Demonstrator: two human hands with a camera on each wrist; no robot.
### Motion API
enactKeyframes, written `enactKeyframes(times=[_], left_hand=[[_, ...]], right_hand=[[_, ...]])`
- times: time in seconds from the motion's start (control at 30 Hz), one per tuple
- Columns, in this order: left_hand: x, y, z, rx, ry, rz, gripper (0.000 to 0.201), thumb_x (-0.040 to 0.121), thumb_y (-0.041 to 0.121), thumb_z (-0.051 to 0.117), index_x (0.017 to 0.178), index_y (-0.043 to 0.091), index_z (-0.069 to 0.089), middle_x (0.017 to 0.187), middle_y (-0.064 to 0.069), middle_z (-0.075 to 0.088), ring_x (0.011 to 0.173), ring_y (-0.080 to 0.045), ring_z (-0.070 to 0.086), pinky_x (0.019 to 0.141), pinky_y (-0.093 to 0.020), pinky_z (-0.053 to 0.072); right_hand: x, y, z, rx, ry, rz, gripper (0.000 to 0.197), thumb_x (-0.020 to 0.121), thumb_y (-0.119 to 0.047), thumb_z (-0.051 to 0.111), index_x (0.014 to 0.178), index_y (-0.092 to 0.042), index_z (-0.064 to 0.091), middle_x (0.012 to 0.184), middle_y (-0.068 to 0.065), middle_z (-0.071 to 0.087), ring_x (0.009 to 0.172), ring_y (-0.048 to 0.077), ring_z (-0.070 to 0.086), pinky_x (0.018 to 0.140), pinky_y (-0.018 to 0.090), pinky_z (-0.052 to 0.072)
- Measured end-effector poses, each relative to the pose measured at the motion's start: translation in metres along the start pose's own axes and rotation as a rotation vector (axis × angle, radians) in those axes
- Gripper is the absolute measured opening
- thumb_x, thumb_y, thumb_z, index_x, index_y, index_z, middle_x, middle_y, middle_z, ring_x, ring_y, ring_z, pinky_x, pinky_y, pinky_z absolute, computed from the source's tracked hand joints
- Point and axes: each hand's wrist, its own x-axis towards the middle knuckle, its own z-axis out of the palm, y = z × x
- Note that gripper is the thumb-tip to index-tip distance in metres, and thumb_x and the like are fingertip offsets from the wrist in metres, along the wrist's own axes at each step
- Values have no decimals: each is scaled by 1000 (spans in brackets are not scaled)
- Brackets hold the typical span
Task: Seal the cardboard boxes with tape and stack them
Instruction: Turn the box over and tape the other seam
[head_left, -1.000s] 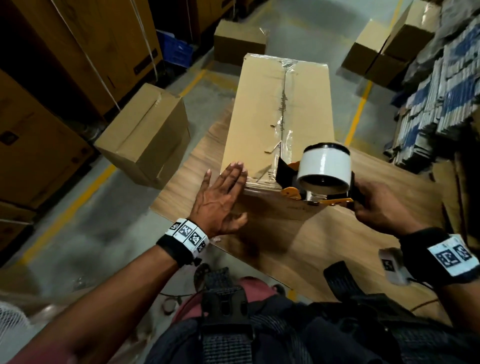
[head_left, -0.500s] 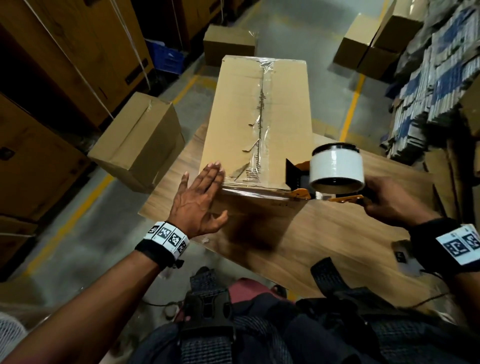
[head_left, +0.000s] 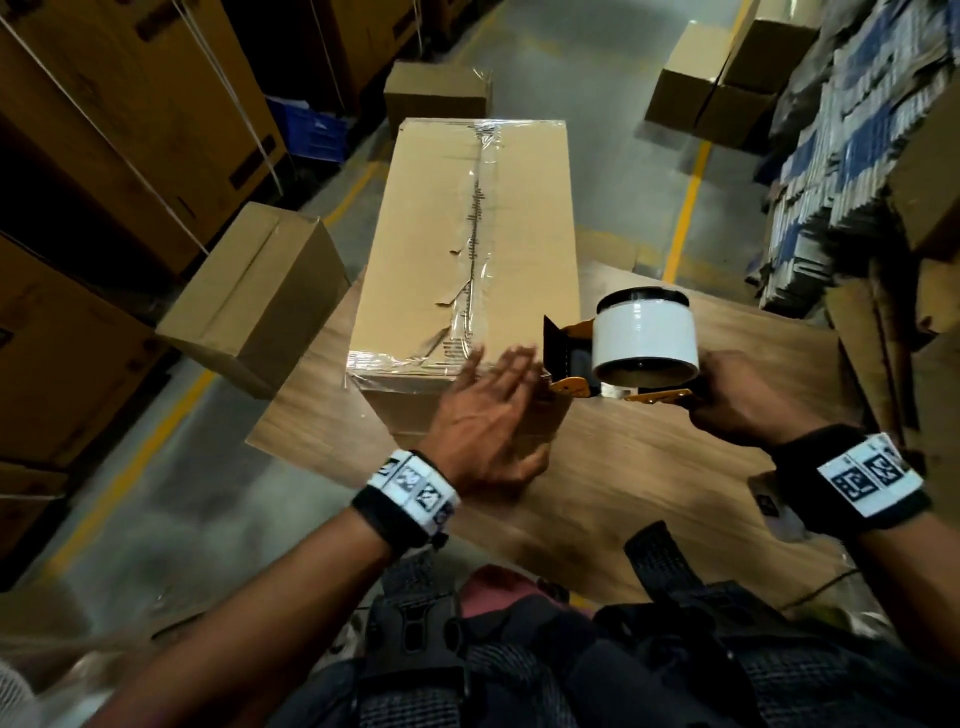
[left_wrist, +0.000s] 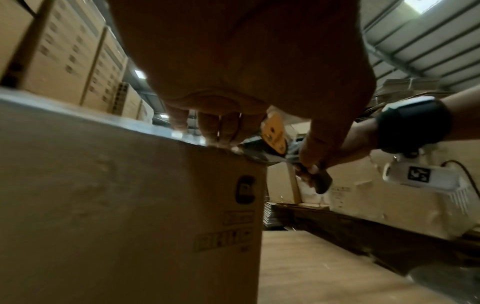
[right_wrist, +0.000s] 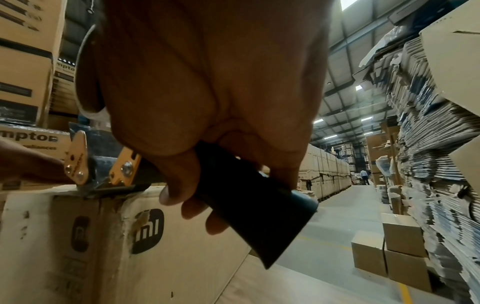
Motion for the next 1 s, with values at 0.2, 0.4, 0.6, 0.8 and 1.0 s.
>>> enactKeyframes(times=[0.2,0.4,0.6,0.8,1.0], left_hand=[[19,24,17,21,27,-78,103,88,79,37,160,6,31,173,-16,13,161,-25,-4,129,-48,0],[15,20,17,-26,114,-71,105,87,72,43,166,9,14,174,-11,5,162,-22,3,129,-47,12],[17,22,21,-39,148,-89,106,85,71,46,166,9,18,174,-11,9,161,-22,8,128,-49,16],[17,23,24,-51,167,-85,105,86,70,46,166,8,16,174,-11,8,162,-22,8,128,-50,16],[16,23,23,-69,173,-87,105,86,69,49,165,8,18,174,-11,10,161,-23,9,128,-51,17]], right_hand=[[5,27,7,1,16,-62,51,80,1,68,77,-47,52,75,-18,63,79,24,67,67,43,56],[-2,63,-7,16,-11,-6,34,83,-13,66,110,-34,65,95,-4,75,88,22,70,71,41,57],[-19,112,-3,-29,-108,130,27,86,-5,74,106,-23,69,92,0,76,87,22,70,71,37,53],[4,110,64,122,-124,86,31,87,-11,74,116,-23,68,105,0,77,97,22,70,81,41,57],[11,95,100,222,-116,117,33,82,4,68,108,-16,70,97,-5,70,93,13,66,76,25,48]])
